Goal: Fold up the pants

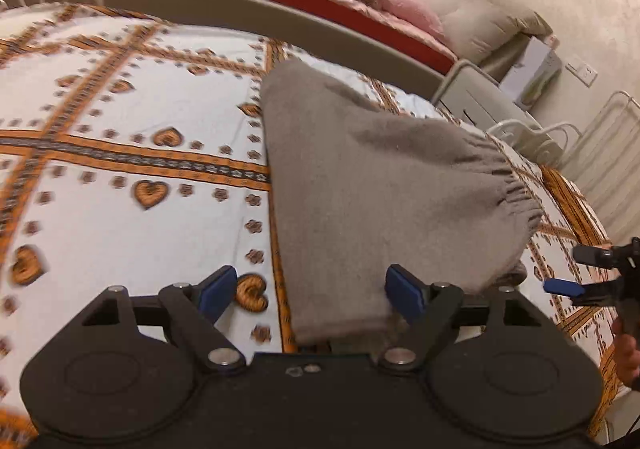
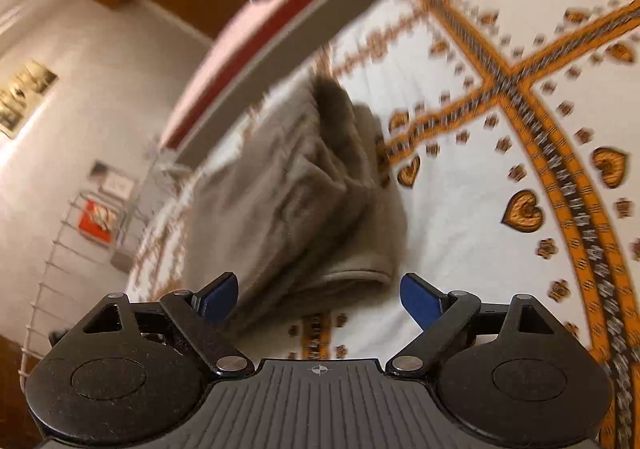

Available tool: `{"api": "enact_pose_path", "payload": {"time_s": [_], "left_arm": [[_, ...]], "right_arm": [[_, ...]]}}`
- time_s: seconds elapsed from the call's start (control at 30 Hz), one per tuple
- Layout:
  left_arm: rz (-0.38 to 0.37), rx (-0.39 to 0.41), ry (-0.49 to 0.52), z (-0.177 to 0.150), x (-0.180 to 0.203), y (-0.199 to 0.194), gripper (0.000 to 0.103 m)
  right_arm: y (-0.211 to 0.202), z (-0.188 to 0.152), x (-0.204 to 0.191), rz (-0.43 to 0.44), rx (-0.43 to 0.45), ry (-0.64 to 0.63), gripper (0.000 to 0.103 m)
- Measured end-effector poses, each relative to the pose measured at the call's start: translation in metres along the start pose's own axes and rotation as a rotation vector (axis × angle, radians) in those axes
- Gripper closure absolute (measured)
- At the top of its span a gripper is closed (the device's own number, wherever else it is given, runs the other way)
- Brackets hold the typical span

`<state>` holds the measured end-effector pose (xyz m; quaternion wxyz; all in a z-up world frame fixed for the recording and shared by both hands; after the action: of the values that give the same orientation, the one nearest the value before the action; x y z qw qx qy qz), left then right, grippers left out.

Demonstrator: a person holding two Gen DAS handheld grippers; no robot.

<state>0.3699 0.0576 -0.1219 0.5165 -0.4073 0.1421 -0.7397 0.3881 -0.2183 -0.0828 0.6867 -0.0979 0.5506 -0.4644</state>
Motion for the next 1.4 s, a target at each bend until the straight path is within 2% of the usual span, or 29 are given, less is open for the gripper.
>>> {"api": "enact_pose_path", "payload": {"time_s": [0.1,0.3,0.43,0.5,0.63,0.73,0.83,0.97,1.1,1.23,1.4], "left_arm": [[0.031,0.032,0.042,-0.004,0.009,-0.03,0.026],[0.098,0.11,0.192,-0.024,0.039,-0.094,0.009],[0.106,0.139,0.257,-0.048,0.061,-0.123,0.006],[0.111,0.14,0.268,-0.062,0.069,-0.133,0.006],[0.113,0.145,0.252,-0.086,0.083,-0.147,0.006],[0.124,0.158,0.275,-0.1,0.096,-0.159,0.006],[0.133,0.193,0.291,-0.112,0.108,-0.171,0.006],[0.116,0.218,0.269,-0.122,0.119,-0.179,0.006],[0.093,0.231,0.274,-0.127,0.128,-0.177,0.006],[0.108,0.221,0.298,-0.127,0.132,-0.165,0.006],[0.088,0.258,0.304,-0.125,0.138,-0.167,0.006]], "right_arm": [[-0.032,-0.006,-0.008,-0.023,0.105,-0.041,0.0],[-0.084,-0.035,-0.031,-0.102,0.241,-0.22,0.0],[-0.102,-0.065,-0.036,-0.09,0.264,-0.236,0.0],[-0.111,-0.076,-0.042,-0.115,0.304,-0.279,0.0],[-0.131,-0.102,-0.059,-0.222,0.42,-0.422,0.0],[-0.134,-0.129,-0.07,-0.28,0.439,-0.516,0.0],[-0.135,-0.163,-0.08,-0.237,0.422,-0.551,0.0],[-0.13,-0.199,-0.085,-0.235,0.38,-0.589,0.0],[-0.125,-0.203,-0.091,-0.243,0.393,-0.634,0.0],[-0.118,-0.197,-0.092,-0.237,0.39,-0.604,0.0],[-0.118,-0.193,-0.098,-0.22,0.405,-0.596,0.0]]}}
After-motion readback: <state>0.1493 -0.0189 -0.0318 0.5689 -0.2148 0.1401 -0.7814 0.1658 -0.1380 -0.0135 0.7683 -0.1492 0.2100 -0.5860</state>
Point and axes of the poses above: each gripper's, at about its wrist camera, not at the fingertips, and y roughly the way its jaws point, x to its right, z to its top, the point moved 10 cm from there along y, roughly the way its jaws point, and after that the axes turned 7 degrees about -z, right-handed, at the moved point
